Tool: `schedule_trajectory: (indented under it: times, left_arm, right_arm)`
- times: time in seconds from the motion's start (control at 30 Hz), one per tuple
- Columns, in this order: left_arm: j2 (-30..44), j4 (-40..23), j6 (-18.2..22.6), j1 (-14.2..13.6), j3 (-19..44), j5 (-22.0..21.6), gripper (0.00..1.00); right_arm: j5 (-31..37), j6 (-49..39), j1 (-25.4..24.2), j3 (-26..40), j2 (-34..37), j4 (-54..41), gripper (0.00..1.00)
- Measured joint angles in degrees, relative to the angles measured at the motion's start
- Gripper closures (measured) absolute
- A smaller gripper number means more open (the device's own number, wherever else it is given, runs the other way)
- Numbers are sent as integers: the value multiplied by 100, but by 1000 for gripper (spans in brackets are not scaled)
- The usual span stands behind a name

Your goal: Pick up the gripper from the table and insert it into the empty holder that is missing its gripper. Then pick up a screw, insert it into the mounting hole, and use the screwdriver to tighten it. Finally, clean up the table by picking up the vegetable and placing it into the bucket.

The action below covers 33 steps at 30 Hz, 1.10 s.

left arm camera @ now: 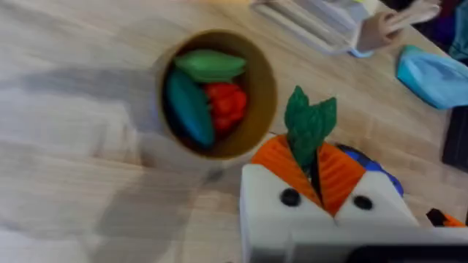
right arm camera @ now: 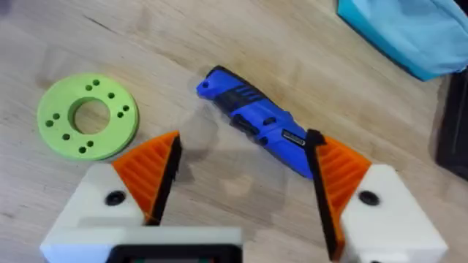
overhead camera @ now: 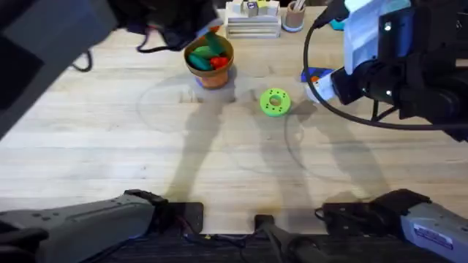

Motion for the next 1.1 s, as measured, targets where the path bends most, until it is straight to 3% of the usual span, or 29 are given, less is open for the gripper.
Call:
schedule_trajectory:
  times: [0.1, 0.23, 0.4, 0.57, 0.8, 0.9, 0.97, 1.1]
  left_arm:
    - [208, 160, 0, -191, 0, -228, 993]
    - [708, 389, 0, -190, 0, -451, 993]
    - [1243, 748, 0, -177, 0, -466, 993]
    - [1297, 819, 4, -177, 0, -468, 979]
    - [1299, 810, 82, -177, 0, -470, 434]
    - [1292, 812, 171, -177, 0, -469, 60]
    - [1254, 808, 245, -176, 0, -464, 11]
    - [852, 828, 504, -177, 0, -464, 6]
  right_arm:
    - [0, -2, 0, 0, 0, 13, 9]
    - [0, -2, 0, 0, 0, 15, 10]
    - [1, 0, 0, 0, 0, 26, 10]
    - [2, 0, 0, 0, 0, 185, 9]
    - [0, -2, 0, 0, 0, 319, 10]
    - [-2, 27, 0, 0, 0, 319, 9]
    - [-4, 146, 0, 0, 0, 319, 10]
    - [-13, 484, 66, 0, -7, 295, 8]
